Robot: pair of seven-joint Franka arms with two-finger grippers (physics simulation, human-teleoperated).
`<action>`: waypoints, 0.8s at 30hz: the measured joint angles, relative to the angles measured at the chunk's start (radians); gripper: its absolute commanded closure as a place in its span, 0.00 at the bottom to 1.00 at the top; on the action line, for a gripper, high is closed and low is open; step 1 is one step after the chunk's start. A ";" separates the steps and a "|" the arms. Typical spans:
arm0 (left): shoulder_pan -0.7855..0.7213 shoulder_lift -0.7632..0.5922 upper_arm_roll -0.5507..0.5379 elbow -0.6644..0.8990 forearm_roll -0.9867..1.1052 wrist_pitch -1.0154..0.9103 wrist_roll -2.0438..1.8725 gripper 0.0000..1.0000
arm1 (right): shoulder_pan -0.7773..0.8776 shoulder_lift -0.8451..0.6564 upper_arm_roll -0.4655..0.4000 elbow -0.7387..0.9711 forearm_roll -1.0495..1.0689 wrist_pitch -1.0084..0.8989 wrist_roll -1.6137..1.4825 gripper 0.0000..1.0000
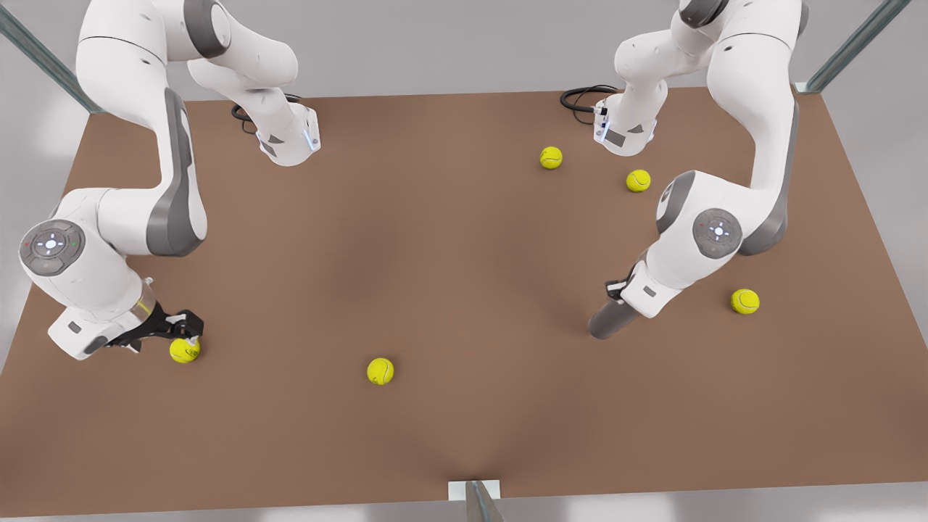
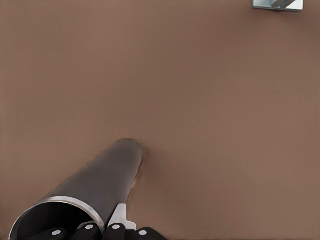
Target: Put the tennis tube upright
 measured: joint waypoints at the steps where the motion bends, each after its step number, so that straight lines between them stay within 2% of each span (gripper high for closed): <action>1: 0.000 0.002 0.001 0.000 0.022 -0.002 0.000 0.79 | -0.014 0.003 0.000 -0.006 0.001 0.003 -0.002 0.00; 8: -0.006 0.078 0.002 0.013 0.101 -0.004 -0.011 0.79 | -0.022 -0.023 -0.002 -0.001 0.002 -0.070 -0.002 0.00; 17: 0.002 0.086 0.003 0.040 0.103 -0.055 -0.019 0.79 | -0.019 -0.010 -0.002 -0.006 0.002 -0.069 -0.002 0.00; 24: 0.014 0.147 0.002 0.066 0.102 -0.049 -0.013 0.79 | -0.021 -0.007 -0.002 -0.011 0.002 -0.069 -0.002 0.00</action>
